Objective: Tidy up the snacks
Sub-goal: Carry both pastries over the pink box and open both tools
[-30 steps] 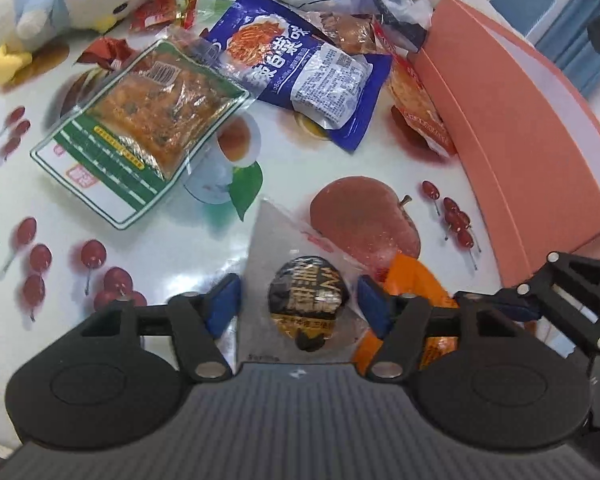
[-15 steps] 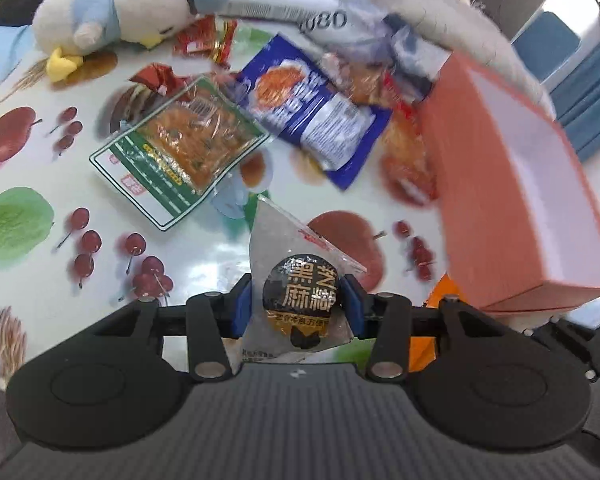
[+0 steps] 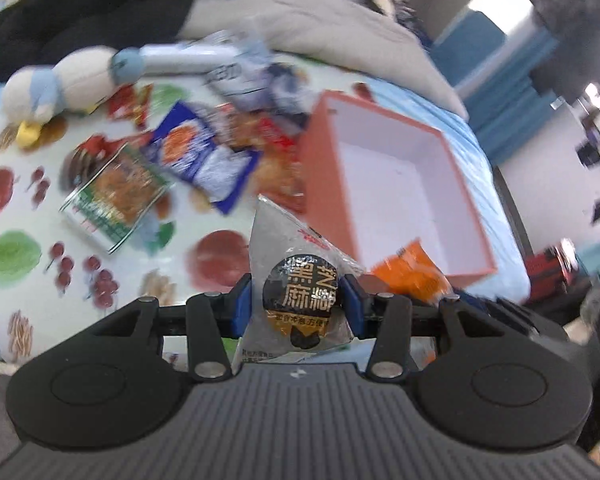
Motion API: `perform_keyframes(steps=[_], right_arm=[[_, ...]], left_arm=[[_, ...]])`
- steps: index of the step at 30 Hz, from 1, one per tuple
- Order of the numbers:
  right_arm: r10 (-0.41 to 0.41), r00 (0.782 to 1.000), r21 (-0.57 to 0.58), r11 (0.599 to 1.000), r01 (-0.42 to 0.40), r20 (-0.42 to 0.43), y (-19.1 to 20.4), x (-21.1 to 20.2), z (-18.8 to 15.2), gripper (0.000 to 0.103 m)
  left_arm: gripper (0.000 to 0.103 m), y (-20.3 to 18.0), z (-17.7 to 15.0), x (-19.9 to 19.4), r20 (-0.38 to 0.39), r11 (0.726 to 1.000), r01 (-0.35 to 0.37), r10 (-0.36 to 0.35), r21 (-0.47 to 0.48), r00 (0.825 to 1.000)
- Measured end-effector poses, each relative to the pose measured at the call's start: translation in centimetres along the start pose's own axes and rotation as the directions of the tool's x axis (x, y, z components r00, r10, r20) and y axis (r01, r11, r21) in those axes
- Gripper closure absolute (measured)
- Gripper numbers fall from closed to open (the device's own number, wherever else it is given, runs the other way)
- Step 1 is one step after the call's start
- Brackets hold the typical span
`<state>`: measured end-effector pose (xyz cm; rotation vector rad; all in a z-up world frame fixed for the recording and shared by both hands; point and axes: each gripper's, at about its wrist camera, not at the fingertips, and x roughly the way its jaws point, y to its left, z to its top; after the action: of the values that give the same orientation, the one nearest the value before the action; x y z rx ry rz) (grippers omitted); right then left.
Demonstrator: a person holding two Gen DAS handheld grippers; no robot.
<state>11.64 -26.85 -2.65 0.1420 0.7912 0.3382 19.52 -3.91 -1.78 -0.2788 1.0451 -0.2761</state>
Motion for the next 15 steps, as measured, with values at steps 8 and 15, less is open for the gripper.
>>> perform_keyframes(steps=[8, 15], right_arm=[[-0.052, 0.996, 0.096, 0.994, 0.045, 0.073, -3.7, -4.6, 3.5, 0.048], [-0.109, 0.992, 0.145, 0.984, 0.099, 0.067, -8.0, -5.5, 5.4, 0.048]], left_arm=[[0.051, -7.2, 2.2, -3.6, -0.074, 0.999, 0.012, -0.009, 0.043, 0.997], [0.051, -14.0, 3.1, -4.8, -0.093, 0.993, 0.030, -0.019, 0.111, 0.995]])
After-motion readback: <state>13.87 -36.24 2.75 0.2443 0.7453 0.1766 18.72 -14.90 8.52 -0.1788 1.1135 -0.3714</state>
